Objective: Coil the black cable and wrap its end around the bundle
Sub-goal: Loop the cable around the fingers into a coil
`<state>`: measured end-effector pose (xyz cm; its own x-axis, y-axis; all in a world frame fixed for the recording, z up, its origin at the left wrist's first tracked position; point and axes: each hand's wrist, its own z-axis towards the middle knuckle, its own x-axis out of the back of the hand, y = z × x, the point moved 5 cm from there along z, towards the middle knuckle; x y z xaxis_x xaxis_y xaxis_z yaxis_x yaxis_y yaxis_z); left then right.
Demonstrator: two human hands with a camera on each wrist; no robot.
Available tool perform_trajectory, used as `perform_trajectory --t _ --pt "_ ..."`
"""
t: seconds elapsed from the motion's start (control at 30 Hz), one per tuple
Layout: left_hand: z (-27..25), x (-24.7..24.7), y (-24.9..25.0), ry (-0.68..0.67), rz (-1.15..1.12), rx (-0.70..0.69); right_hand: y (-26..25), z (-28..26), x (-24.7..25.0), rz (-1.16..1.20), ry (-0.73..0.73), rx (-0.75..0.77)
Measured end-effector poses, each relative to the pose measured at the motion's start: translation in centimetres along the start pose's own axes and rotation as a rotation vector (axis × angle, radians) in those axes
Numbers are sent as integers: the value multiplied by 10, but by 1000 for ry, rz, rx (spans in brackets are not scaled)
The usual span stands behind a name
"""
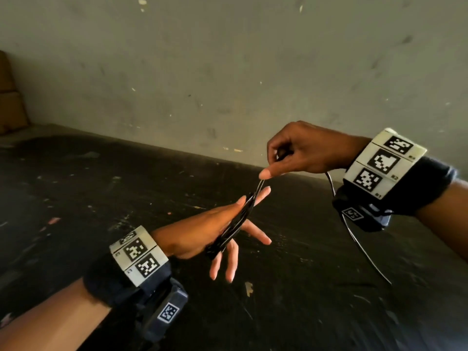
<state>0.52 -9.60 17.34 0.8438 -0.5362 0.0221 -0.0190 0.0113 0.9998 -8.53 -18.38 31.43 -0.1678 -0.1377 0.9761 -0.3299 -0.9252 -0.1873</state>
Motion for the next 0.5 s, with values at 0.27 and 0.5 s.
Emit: perform_trajectory --t 0.27,0.5 --pt "-2 6 33 -9 -296 -236 29 3 -57 200 337 -47" --pt "22 45 44 344 -278 -372 3 8 -140 499 186 -180"
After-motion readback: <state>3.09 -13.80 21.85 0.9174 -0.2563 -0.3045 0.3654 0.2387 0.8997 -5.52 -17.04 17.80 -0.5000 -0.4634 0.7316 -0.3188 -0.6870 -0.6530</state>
